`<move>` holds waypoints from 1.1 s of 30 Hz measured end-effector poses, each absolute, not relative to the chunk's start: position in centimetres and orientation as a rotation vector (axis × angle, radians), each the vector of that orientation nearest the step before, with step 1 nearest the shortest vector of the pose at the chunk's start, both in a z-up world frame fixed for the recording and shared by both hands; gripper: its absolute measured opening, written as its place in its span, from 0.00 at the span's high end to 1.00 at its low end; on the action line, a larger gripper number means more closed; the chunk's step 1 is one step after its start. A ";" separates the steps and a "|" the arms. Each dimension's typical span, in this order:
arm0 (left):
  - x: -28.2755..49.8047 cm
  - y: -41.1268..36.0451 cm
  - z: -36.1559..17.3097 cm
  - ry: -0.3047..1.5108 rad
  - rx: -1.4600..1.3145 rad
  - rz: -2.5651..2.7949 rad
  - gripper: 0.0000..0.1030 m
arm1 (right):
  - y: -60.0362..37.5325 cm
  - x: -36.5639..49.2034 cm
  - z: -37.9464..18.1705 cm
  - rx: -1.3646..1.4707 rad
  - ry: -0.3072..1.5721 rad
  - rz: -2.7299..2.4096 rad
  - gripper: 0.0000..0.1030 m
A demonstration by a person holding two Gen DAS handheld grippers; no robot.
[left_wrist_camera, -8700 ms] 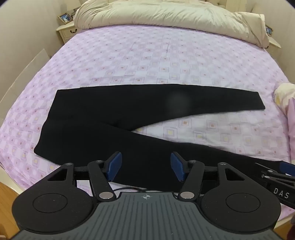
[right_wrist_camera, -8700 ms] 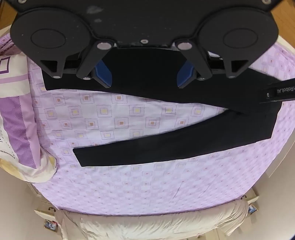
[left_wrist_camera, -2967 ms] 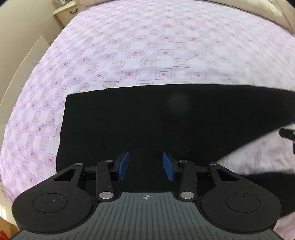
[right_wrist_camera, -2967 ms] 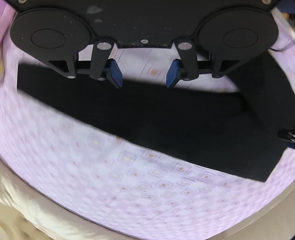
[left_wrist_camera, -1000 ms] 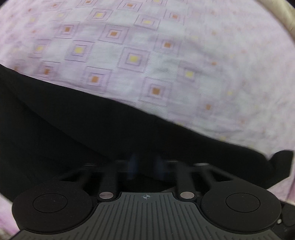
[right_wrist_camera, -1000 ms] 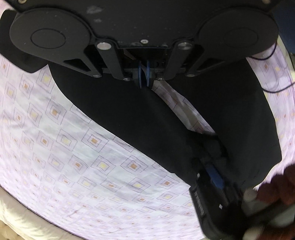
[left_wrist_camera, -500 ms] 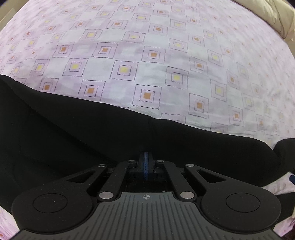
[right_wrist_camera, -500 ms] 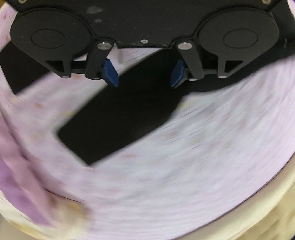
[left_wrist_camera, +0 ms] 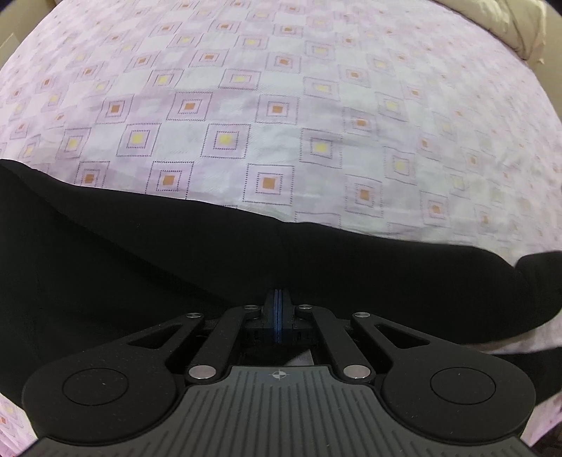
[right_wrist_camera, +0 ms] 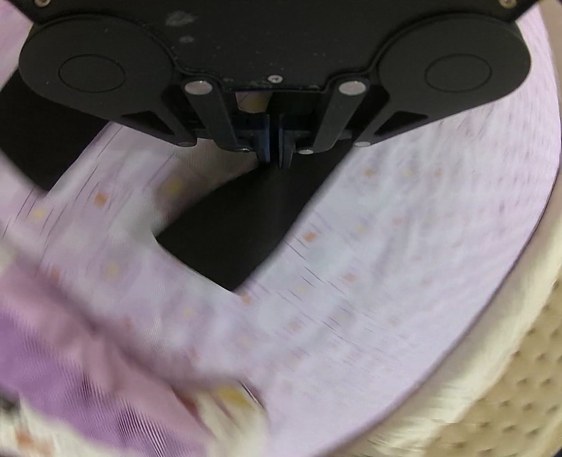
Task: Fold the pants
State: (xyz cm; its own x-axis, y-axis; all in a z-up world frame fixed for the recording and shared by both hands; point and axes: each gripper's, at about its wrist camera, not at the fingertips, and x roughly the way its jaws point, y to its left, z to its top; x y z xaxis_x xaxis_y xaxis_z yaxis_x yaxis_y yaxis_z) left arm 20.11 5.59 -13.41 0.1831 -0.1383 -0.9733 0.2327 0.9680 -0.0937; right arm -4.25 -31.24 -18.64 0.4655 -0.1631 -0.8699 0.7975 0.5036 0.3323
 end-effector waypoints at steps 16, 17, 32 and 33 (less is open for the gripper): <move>12.4 8.6 -9.9 1.278 0.174 -0.198 0.99 | -28.9 -16.1 -18.6 0.684 1.091 -0.760 0.98; 12.1 8.9 -10.1 1.289 0.167 -0.175 0.99 | -29.4 -16.5 -19.0 0.705 1.110 -0.764 0.97; 14.1 17.7 -10.5 1.295 0.112 -0.030 0.99 | -16.4 -4.1 -10.7 0.338 0.955 -0.087 0.50; 14.8 18.7 -10.8 1.299 0.107 -0.035 0.99 | -14.1 -2.6 -10.5 0.328 0.952 -0.030 0.45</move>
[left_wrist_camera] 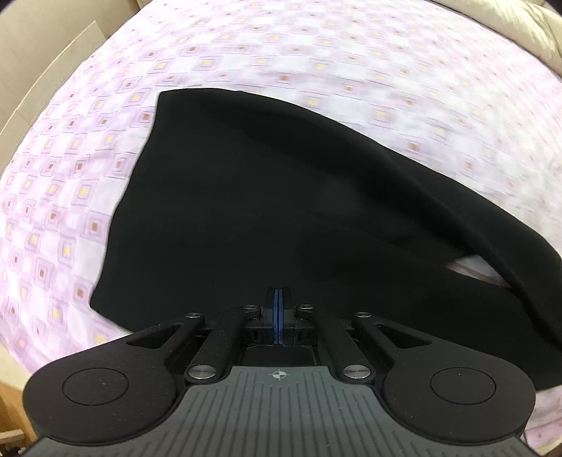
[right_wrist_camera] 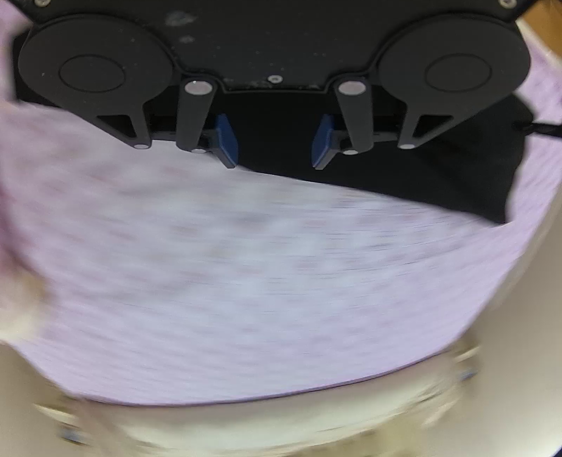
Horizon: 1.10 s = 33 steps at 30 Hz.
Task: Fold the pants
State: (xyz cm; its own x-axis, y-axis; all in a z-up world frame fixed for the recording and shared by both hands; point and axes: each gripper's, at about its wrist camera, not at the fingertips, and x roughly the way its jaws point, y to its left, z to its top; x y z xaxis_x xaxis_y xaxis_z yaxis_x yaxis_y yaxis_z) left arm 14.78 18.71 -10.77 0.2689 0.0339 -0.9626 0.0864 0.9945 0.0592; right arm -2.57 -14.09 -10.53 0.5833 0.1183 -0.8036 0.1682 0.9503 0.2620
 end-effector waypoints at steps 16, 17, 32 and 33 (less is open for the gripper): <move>24.3 32.1 -14.7 1.380 0.024 -0.091 0.99 | 16.7 20.6 -13.3 -0.048 0.985 0.439 0.21; 24.7 32.5 -15.3 1.397 0.017 -0.095 0.99 | 17.9 21.2 -13.4 -0.069 0.994 0.456 0.20; 25.6 33.7 -16.7 1.415 -0.049 -0.134 0.99 | 22.4 26.3 -17.8 -0.212 1.109 0.593 0.94; 25.2 35.1 -16.1 1.400 -0.061 -0.114 0.99 | 22.1 25.9 -16.7 -0.215 1.079 0.574 0.94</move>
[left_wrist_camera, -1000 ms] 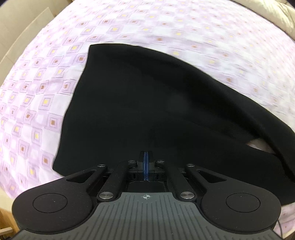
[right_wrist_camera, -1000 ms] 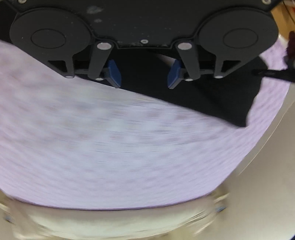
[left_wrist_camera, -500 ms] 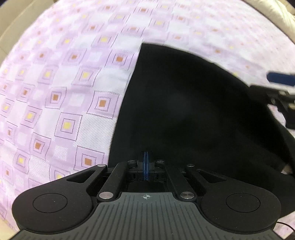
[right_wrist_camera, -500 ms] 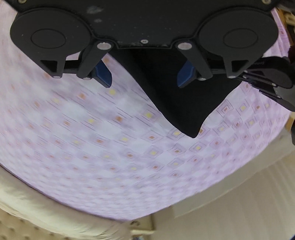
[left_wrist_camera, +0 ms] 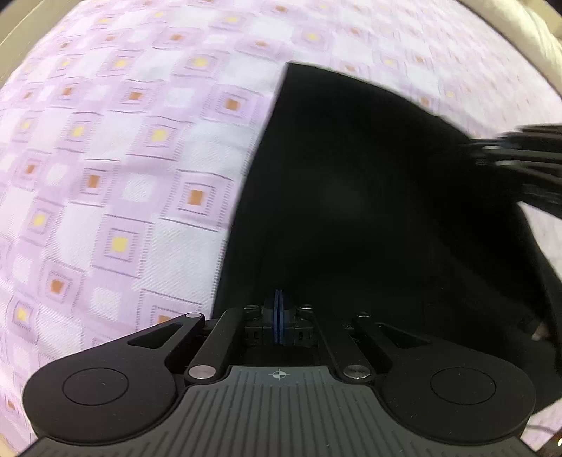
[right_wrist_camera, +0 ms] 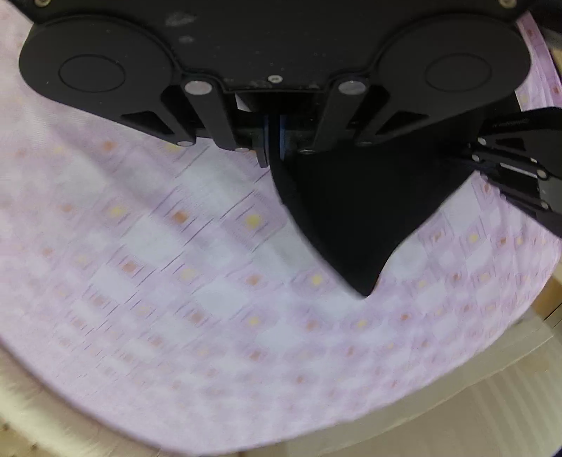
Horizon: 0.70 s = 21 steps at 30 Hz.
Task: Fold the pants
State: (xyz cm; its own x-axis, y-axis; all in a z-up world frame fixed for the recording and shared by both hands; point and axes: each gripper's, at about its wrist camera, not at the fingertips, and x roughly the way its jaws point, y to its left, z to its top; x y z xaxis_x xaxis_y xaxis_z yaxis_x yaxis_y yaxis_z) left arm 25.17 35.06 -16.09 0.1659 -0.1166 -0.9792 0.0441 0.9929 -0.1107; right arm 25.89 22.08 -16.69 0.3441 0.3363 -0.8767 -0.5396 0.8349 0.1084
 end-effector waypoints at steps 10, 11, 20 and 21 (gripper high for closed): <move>21.3 42.0 -8.1 1.180 -0.096 0.135 0.99 | 22.1 12.6 -6.7 -0.219 0.945 0.642 0.94; 20.9 42.3 -7.6 1.167 -0.093 0.147 0.99 | 22.9 11.1 -7.3 -0.229 0.967 0.659 0.94; 18.2 39.5 -6.5 1.175 0.012 0.043 0.99 | 27.4 5.2 -14.3 -0.264 1.107 0.708 0.93; 17.8 38.7 -6.7 1.182 0.022 0.011 0.99 | 27.7 5.1 -14.6 -0.257 1.111 0.709 0.93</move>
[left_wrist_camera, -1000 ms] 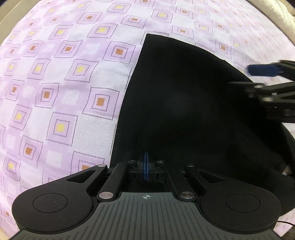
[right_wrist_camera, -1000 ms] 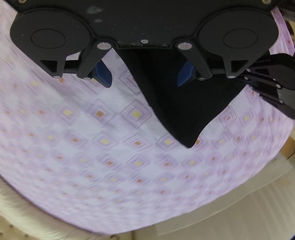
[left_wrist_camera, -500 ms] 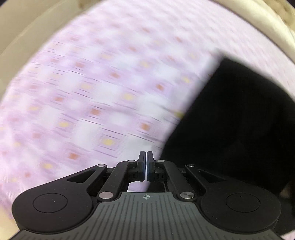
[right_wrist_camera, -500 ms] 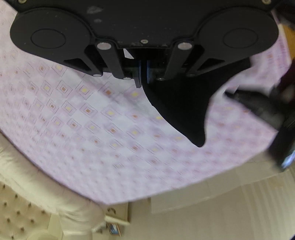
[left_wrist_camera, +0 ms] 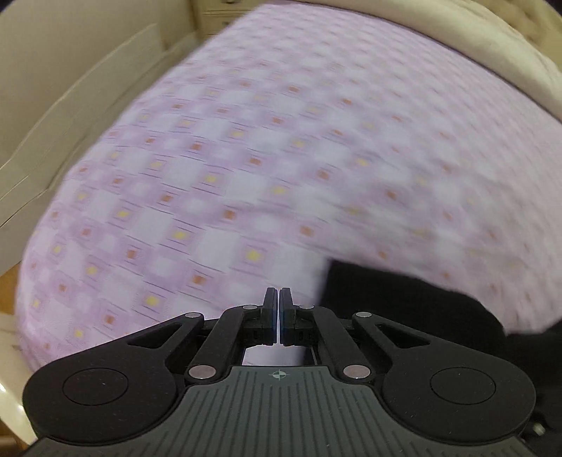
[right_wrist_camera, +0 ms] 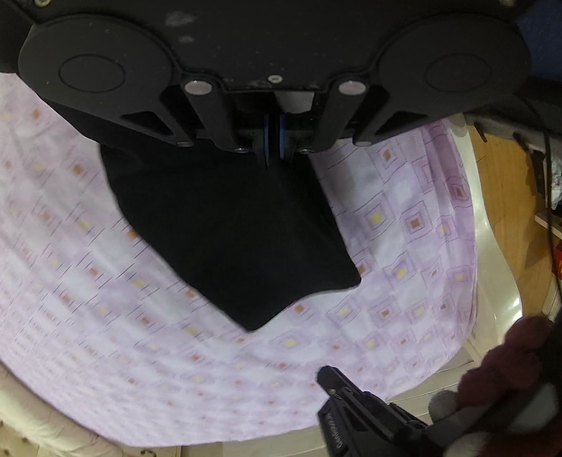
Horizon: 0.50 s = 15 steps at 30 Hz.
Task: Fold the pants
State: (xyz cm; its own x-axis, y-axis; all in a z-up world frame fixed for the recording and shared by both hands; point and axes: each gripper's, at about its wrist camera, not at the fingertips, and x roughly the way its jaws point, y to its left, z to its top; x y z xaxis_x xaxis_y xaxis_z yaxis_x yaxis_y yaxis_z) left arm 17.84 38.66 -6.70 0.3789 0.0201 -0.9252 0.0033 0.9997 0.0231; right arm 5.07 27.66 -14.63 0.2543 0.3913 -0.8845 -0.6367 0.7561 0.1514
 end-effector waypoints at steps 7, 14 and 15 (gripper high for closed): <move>16.0 31.9 -10.3 1.254 0.148 -0.188 0.99 | 27.8 4.9 -16.9 -0.230 1.136 0.631 0.68; 14.6 27.4 -11.3 1.270 0.175 -0.288 0.99 | 19.2 1.2 -12.5 0.049 1.047 0.425 0.52; 14.5 26.6 -11.5 1.269 0.193 -0.304 0.99 | 17.6 0.4 -12.1 0.088 1.043 0.375 0.52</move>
